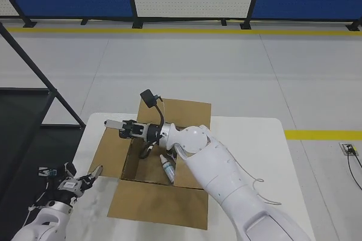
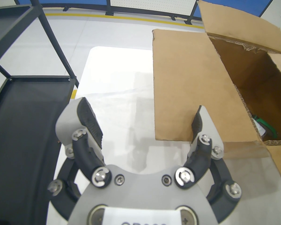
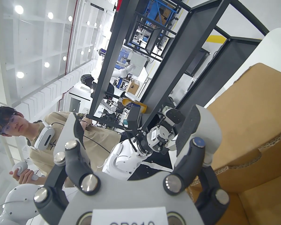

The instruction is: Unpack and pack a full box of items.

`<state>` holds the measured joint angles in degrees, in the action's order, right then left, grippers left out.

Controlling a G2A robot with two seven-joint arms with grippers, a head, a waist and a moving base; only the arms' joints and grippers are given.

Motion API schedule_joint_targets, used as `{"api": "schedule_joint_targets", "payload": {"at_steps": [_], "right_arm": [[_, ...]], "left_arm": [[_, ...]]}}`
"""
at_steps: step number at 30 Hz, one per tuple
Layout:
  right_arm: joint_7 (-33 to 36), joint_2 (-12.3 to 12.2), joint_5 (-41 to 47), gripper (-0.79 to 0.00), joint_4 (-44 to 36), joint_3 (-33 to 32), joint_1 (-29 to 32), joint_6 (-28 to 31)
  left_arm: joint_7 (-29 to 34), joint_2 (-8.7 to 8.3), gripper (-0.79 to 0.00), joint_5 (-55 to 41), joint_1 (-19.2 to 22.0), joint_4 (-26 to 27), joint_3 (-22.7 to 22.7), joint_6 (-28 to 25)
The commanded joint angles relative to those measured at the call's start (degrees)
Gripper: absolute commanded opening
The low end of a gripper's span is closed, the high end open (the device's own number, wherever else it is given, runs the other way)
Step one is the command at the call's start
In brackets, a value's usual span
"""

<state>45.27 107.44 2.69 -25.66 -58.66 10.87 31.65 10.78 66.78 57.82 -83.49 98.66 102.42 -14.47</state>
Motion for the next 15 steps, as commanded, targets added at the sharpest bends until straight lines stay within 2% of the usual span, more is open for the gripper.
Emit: {"api": "schedule_joint_targets", "payload": {"at_steps": [1,3,8,15], "right_arm": [[-0.5,-0.1,0.0,0.000,-0.8,-0.1,0.7,-0.4],[0.3,-0.5,0.3,0.000,-3.1,-0.7,1.8,-0.1],[7.6,-2.6,0.7,0.000,-9.8,-3.0,5.3,2.3],[13.3,-5.9,0.2,0.000,-20.7,-7.6,11.4,0.0]], "left_arm": [[0.6,-0.01,0.000,-1.5,-0.1,0.3,0.3,0.1],[0.7,-0.01,0.000,-2.2,-0.1,0.6,0.6,0.6],[0.3,0.05,0.000,-4.0,-0.8,2.4,1.0,1.3],[0.0,-0.03,0.000,-4.4,-2.4,5.9,1.7,0.9]]}}
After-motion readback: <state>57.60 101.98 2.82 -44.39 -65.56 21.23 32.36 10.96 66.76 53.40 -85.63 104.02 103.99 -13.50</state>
